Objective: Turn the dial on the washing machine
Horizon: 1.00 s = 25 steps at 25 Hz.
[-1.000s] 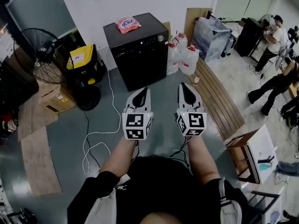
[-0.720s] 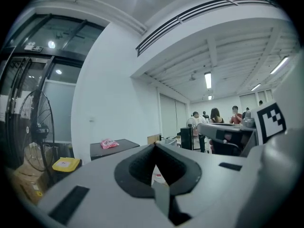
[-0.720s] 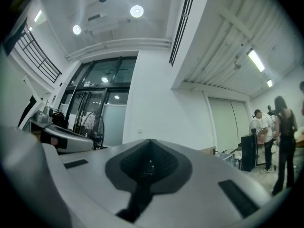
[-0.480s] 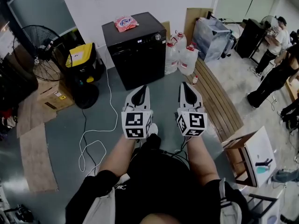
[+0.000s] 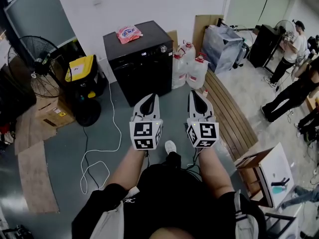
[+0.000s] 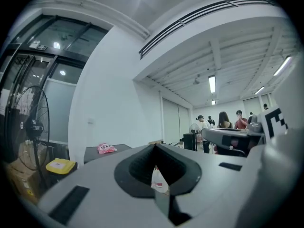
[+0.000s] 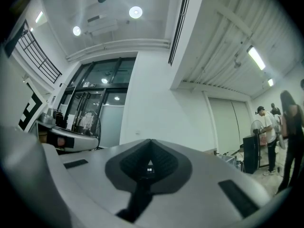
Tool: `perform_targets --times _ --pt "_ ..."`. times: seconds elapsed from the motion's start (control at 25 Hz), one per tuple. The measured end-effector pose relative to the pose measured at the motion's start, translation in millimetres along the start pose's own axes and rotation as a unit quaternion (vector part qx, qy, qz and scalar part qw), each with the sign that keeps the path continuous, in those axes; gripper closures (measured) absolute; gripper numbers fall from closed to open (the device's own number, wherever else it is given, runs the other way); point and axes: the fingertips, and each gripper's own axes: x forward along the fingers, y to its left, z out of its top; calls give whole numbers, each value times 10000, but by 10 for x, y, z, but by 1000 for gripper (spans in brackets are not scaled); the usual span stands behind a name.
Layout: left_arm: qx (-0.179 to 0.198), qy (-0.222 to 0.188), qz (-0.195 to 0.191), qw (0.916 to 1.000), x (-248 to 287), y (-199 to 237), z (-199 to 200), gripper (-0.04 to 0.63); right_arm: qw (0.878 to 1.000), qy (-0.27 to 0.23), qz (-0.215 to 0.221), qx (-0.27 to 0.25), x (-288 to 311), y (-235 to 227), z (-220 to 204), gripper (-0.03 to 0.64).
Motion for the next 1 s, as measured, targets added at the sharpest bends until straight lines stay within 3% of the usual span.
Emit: perform_targets --times 0.44,0.72,1.0 --pt "-67 212 64 9997 1232 138 -201 586 9997 235 -96 -13 955 -748 -471 615" --pt "-81 393 70 9992 2125 270 -217 586 9981 433 -56 424 1740 -1239 -699 617" --pt "-161 530 209 9982 2876 477 -271 586 9978 533 93 385 2462 -1591 -895 617"
